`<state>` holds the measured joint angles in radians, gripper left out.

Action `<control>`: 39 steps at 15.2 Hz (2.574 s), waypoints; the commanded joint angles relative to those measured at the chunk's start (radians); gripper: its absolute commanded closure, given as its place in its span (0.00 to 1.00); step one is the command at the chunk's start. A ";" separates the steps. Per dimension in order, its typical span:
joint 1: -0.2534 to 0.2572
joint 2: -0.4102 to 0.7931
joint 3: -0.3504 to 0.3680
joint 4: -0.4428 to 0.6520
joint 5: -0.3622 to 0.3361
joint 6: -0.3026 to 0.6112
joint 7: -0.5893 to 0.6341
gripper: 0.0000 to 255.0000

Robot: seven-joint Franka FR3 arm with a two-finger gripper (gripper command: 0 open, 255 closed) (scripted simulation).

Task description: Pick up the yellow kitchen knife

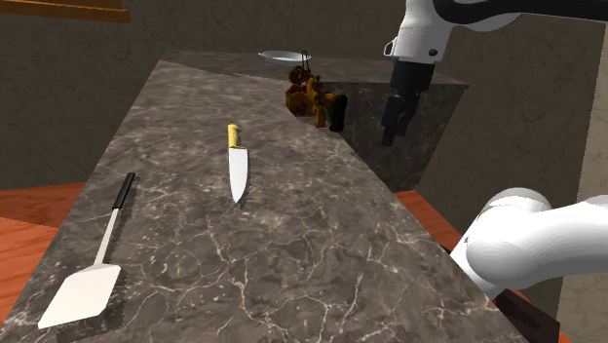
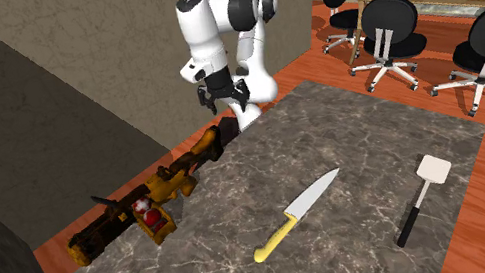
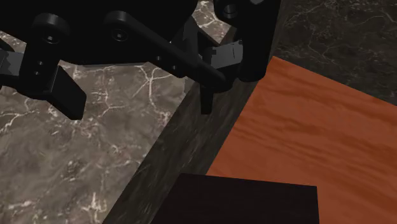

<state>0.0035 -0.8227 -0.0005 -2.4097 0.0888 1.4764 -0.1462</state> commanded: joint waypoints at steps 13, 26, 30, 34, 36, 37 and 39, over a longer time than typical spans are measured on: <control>-0.006 0.411 0.241 0.287 0.080 0.122 0.382 0.00; 0.036 0.992 0.384 0.854 -0.077 0.084 0.814 0.00; 0.100 1.209 0.382 1.127 -0.152 0.003 0.926 0.00; 0.108 1.237 0.376 1.124 -0.160 0.030 0.938 0.00; 0.105 1.233 0.376 1.091 -0.159 0.059 0.936 0.00; 0.104 1.232 0.375 1.076 -0.159 0.073 0.936 0.00; 0.101 1.230 0.375 1.052 -0.159 0.095 0.935 0.00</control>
<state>0.1071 0.4116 0.3745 -1.3403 -0.0710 1.5576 0.7895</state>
